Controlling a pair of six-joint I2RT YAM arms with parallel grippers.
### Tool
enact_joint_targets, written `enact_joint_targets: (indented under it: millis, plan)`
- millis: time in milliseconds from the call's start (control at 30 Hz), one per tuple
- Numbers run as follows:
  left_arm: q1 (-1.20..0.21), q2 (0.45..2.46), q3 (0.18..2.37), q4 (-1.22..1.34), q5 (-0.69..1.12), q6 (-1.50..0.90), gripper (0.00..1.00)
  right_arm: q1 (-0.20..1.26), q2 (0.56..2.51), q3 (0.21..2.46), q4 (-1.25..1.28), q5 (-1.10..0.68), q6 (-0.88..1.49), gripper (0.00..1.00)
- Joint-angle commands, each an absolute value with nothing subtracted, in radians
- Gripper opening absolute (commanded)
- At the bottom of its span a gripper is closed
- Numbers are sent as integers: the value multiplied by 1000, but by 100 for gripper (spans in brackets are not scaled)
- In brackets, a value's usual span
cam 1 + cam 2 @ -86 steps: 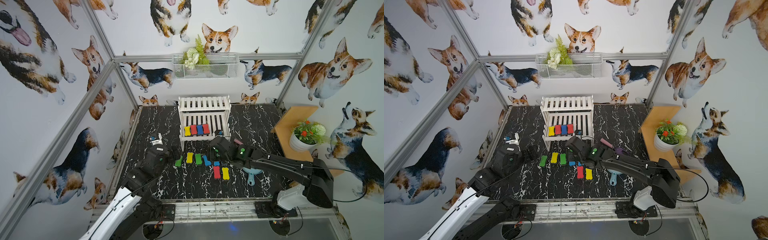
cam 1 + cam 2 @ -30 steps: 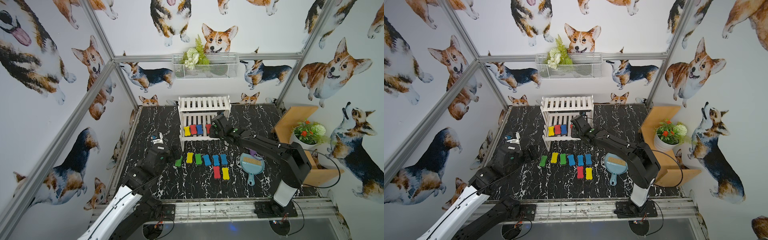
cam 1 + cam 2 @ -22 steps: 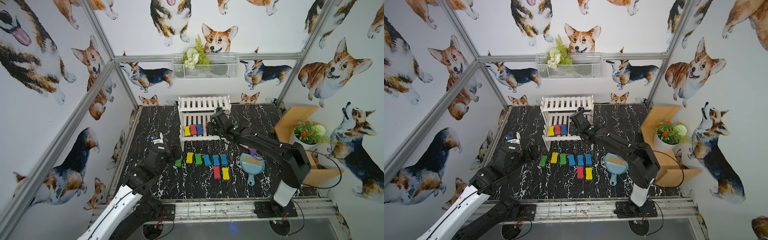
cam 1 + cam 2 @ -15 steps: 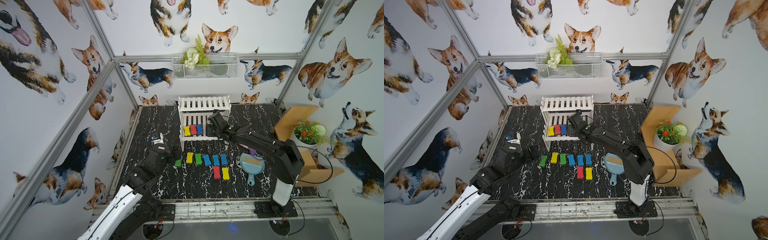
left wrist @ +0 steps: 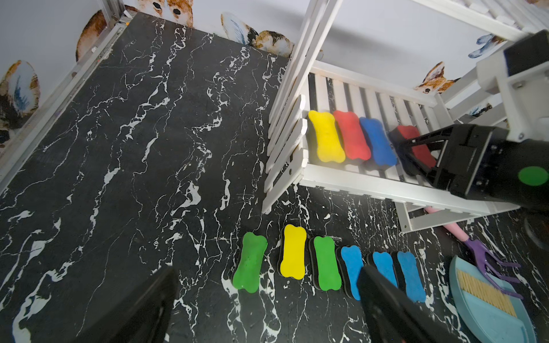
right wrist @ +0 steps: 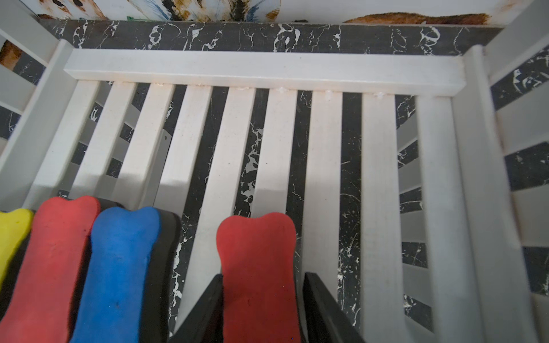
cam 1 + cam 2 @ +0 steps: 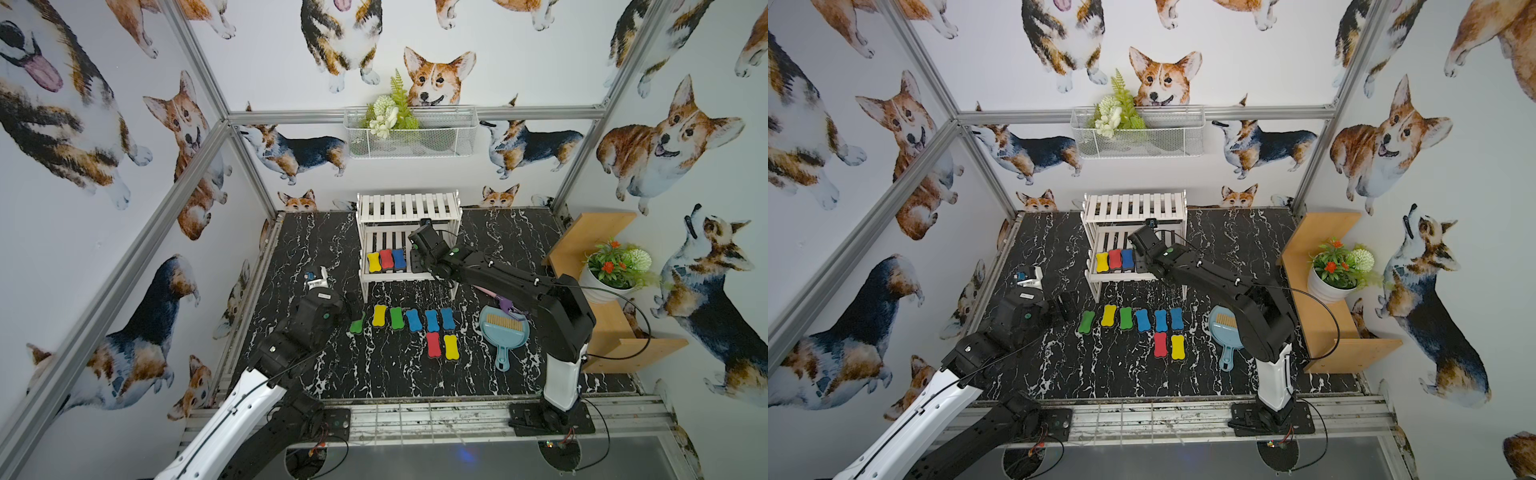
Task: Remove the whiteboard erasers from the shelf
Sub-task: Pick up the whiteboard eraser from the shelf.
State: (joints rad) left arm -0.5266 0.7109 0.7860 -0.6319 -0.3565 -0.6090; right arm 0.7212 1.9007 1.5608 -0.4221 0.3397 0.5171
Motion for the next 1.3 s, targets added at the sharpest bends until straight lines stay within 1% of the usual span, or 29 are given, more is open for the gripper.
enact_joint_targets:
  millis: [0, 233, 567, 1033, 1267]
  plan:
    - [-526, 709, 785, -620, -350, -614, 100, 726, 1903, 1563, -454, 352, 506, 43]
    - [-526, 708, 783, -618, -351, -614, 99, 730, 1869, 1574, -451, 342, 516, 38]
    - [-526, 707, 776, -612, -354, -617, 100, 747, 1746, 1540, -466, 309, 578, 36]
    - [-525, 694, 777, -614, -354, -620, 99, 839, 1503, 1219, -404, 259, 745, 36]
    - [-525, 689, 781, -614, -357, -621, 100, 918, 1460, 1040, -357, 189, 849, 36]
